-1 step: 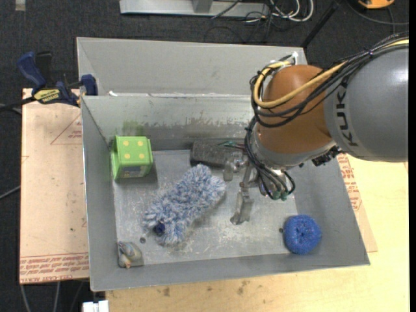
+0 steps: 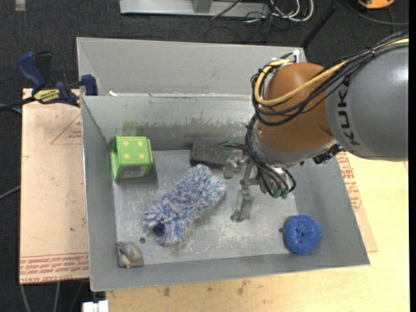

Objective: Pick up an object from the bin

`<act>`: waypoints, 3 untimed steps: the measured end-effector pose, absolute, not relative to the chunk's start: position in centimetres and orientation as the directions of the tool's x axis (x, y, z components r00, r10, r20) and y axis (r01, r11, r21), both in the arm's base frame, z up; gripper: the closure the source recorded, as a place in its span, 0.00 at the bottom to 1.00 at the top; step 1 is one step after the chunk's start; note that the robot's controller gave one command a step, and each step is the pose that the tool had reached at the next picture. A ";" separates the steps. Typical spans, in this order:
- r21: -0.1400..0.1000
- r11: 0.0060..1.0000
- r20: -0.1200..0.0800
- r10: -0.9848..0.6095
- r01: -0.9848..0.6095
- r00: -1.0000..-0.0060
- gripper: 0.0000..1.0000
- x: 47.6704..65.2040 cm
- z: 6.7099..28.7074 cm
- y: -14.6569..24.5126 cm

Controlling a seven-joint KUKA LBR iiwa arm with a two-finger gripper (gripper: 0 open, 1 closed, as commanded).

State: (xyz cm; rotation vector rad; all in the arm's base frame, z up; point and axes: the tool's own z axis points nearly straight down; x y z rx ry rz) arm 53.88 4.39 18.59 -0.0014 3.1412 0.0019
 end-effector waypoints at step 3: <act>0.003 1.000 -0.006 -0.023 -0.023 -1.000 1.00 54.9 7.1 13.0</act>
Offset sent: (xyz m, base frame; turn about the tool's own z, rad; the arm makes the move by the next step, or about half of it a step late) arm 0.0465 0.0535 -0.0740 0.0224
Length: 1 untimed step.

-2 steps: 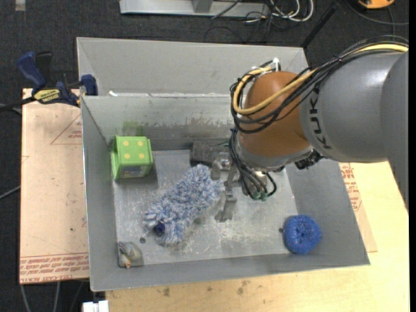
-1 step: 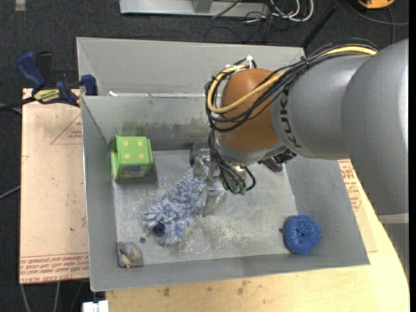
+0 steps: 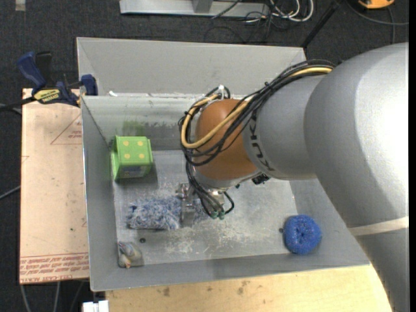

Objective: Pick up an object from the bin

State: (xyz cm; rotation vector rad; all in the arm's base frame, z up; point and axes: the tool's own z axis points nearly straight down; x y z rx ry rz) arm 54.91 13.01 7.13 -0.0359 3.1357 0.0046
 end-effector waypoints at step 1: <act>0.003 1.000 -0.006 -0.023 -0.023 -1.000 1.00 54.9 7.1 13.0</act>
Offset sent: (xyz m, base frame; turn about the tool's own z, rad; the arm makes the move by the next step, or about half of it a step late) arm 0.0217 -0.0118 -0.0013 0.0158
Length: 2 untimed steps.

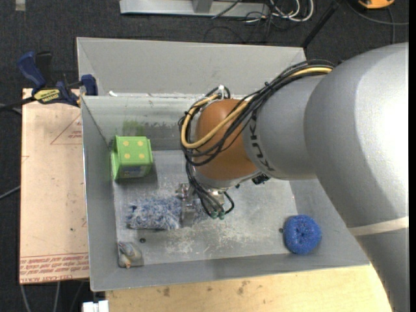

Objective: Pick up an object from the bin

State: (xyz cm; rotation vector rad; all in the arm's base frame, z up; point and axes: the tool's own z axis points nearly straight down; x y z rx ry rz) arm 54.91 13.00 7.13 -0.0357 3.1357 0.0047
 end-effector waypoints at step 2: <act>0.000 0.954 -0.003 -0.300 -0.300 -0.954 1.00 62.6 18.6 7.5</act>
Offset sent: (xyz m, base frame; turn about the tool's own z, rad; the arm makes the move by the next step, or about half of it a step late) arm 0.0766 -0.0554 0.1143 -0.2846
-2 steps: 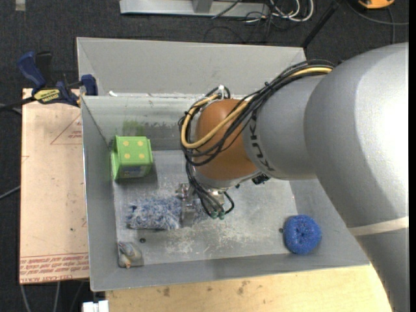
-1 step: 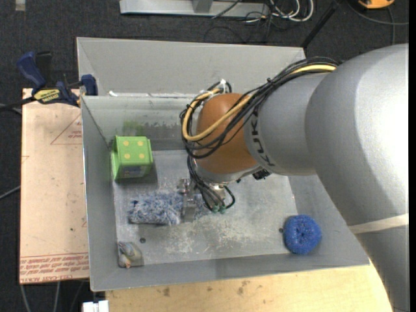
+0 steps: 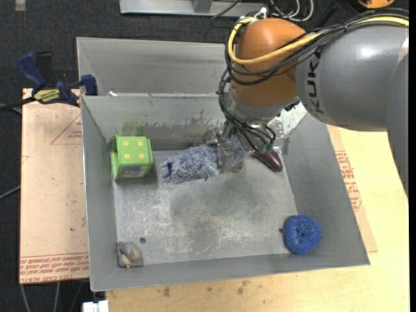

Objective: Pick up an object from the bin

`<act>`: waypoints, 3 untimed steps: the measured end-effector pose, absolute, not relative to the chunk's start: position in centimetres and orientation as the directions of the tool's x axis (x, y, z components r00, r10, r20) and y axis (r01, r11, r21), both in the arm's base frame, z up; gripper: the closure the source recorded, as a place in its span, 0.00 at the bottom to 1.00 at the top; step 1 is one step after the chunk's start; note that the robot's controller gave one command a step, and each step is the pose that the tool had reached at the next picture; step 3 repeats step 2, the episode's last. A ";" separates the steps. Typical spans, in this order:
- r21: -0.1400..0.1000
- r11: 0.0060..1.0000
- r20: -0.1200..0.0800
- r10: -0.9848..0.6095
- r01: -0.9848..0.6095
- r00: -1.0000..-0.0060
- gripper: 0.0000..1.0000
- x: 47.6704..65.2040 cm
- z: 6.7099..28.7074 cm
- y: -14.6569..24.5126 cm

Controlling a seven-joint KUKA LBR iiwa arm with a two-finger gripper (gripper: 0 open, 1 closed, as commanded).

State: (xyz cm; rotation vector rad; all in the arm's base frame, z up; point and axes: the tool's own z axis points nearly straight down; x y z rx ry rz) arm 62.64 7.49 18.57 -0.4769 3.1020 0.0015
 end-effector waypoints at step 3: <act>0.000 0.955 -0.004 -0.296 -0.296 -0.955 1.00 62.7 25.6 6.5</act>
Offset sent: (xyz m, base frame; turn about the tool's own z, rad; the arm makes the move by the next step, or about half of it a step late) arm -0.0006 -0.0106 0.0700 0.0017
